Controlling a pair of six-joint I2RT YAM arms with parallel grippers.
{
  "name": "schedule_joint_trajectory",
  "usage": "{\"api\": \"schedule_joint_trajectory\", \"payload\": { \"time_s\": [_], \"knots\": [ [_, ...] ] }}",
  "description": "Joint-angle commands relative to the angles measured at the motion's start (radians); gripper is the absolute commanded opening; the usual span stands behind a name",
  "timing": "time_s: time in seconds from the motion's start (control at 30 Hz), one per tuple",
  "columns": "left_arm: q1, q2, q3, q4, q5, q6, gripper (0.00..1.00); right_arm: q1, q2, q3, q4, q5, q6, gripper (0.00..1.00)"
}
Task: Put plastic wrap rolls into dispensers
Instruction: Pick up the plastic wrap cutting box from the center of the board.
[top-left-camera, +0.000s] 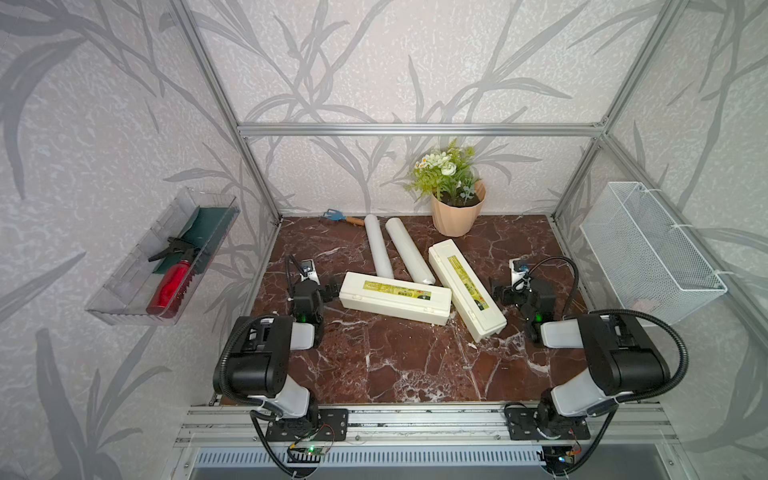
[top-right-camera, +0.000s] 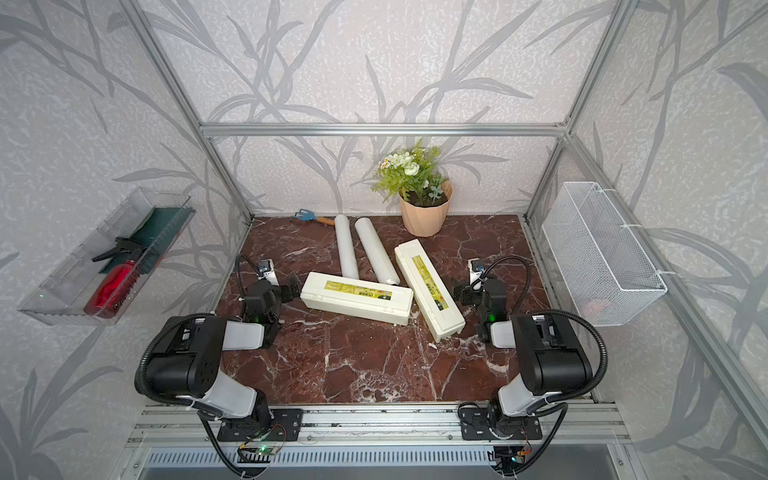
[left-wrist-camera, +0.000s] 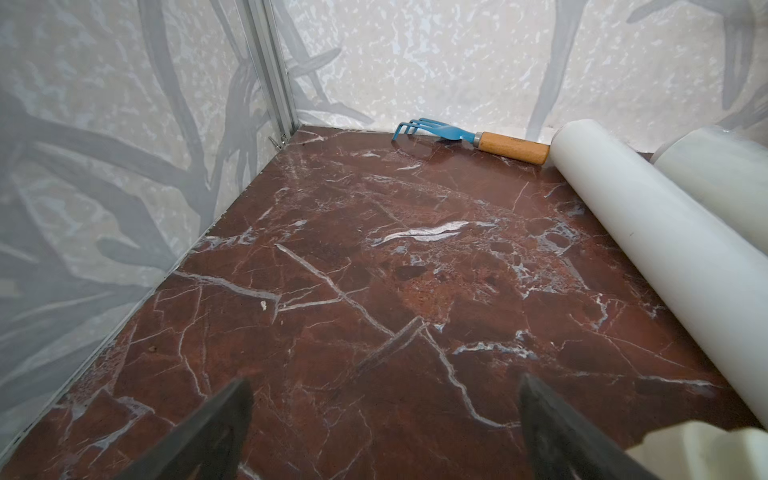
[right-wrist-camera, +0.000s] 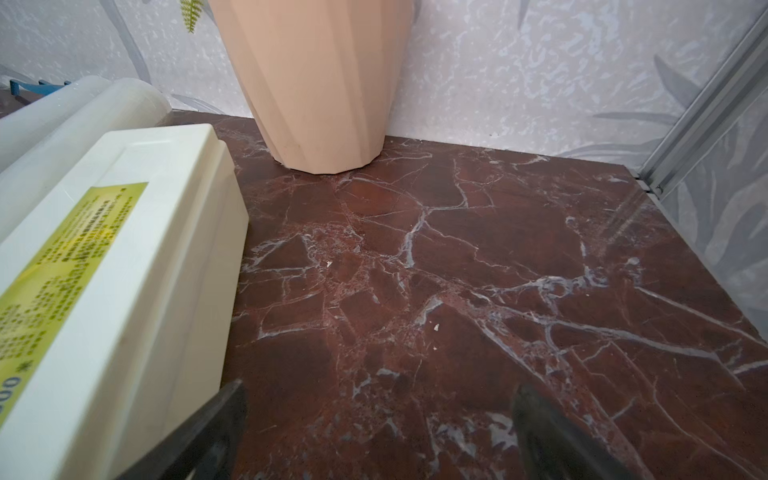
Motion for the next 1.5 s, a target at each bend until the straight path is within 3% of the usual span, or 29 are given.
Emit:
{"api": "schedule_joint_trajectory", "payload": {
  "time_s": [0.0,0.47,0.57,0.7,0.77,0.87,0.97,1.07,1.17,1.3,1.47],
  "knots": [
    [0.002,0.007,0.004,0.005,0.004,0.013,1.00,0.002,0.008,0.002,0.014,-0.007,0.006,0.99],
    [0.004,0.006,0.006,-0.003,0.013,0.011,0.99,0.002,0.008,0.000,0.015,-0.007,0.007,0.99],
    [0.006,-0.020,-0.017,0.024,-0.002,0.005,0.99,-0.011,-0.048,-0.025,0.027,0.002,0.028,0.99],
    [0.008,-0.187,-0.006,-0.130,-0.142,-0.048,1.00,-0.031,-0.284,0.002,-0.200,-0.035,0.026,0.99],
    [0.007,-0.299,0.047,-0.324,-0.161,-0.098,0.99,0.010,-0.387,0.094,-0.463,-0.085,-0.042,0.99],
    [0.012,-0.404,0.164,-0.601,-0.121,-0.188,1.00,0.100,-0.410,0.226,-0.687,-0.163,-0.125,0.99],
    [0.015,-0.434,0.269,-0.769,-0.025,-0.221,0.99,0.230,-0.352,0.386,-0.868,-0.250,-0.220,0.99],
    [0.021,-0.432,0.374,-0.934,-0.001,-0.267,0.99,0.390,-0.222,0.588,-1.080,-0.281,-0.316,0.99],
    [0.041,-0.421,0.447,-1.043,0.043,-0.291,0.99,0.541,-0.070,0.756,-1.201,-0.233,-0.386,0.99],
    [0.077,-0.405,0.479,-1.099,0.117,-0.307,1.00,0.641,0.116,0.910,-1.211,-0.257,-0.411,0.99],
    [0.131,-0.396,0.483,-1.114,0.184,-0.314,0.99,0.712,0.374,1.195,-1.362,-0.289,-0.444,0.99]
  ]
}}
